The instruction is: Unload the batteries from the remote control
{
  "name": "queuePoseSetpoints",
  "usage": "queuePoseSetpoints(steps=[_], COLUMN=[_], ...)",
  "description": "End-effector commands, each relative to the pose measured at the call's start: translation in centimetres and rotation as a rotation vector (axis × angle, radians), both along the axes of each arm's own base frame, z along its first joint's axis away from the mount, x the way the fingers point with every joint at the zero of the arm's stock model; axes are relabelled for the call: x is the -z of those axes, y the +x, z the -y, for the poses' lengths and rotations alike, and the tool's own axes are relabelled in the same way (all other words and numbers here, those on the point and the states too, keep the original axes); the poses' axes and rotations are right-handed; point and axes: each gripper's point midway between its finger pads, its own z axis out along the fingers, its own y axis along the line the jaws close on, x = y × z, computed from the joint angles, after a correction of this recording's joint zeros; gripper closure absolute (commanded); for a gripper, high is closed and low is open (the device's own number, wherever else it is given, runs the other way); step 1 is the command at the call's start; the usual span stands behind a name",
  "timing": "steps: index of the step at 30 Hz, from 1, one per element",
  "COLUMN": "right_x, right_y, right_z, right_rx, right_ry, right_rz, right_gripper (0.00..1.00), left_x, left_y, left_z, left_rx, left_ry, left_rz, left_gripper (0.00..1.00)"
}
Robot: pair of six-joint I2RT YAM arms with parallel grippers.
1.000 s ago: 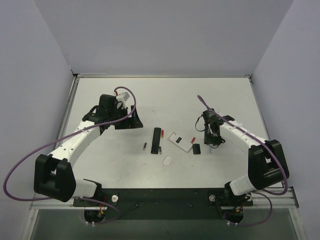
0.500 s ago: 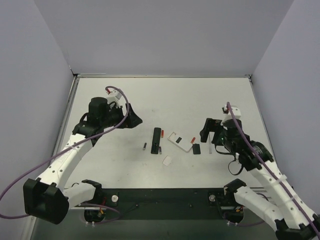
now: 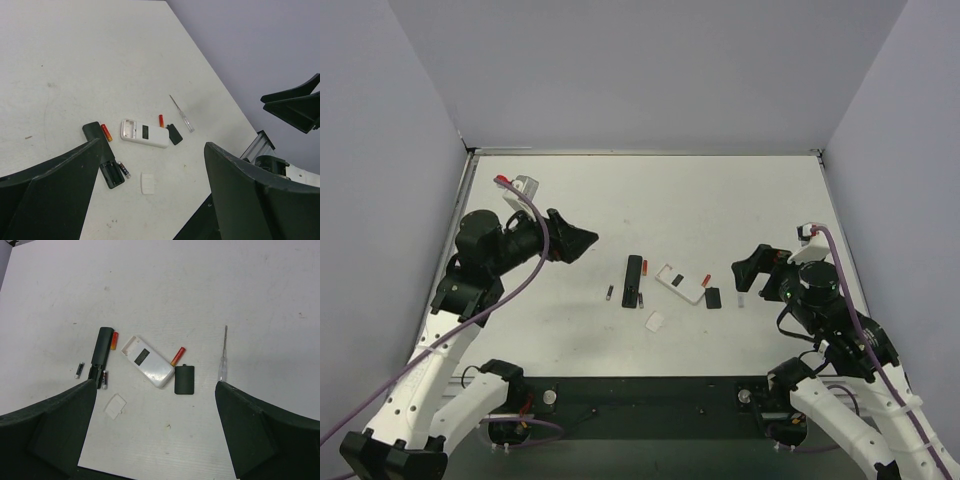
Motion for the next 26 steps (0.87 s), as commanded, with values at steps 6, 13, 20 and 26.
queuePoseSetpoints(steps=[6, 13, 20, 26], right_x=[-1.2, -1.0, -1.0, -1.0], right_y=[0.2, 0.2, 0.2, 0.0], right_z=[-0.6, -0.6, -0.7, -1.0], right_rx=[-0.022, -0.02, -0.034, -0.048], right_ry=[0.02, 0.017, 0.017, 0.028], right_rz=[0.027, 0.025, 0.027, 0.026], right_gripper=[0.0, 0.0, 0.01, 0.02], left_x=[-2.7, -3.1, -3.4, -3.8], left_y=[-1.0, -0.6, -0.3, -0.3], left_z=[-0.3, -0.8, -0.7, -0.8], left_rx=[-0.004, -0.041, -0.041, -0.042], left_ry=[-0.03, -0.022, -0.027, -0.024], left_rz=[0.077, 0.085, 0.094, 0.099], left_gripper=[0.06, 0.06, 0.06, 0.06])
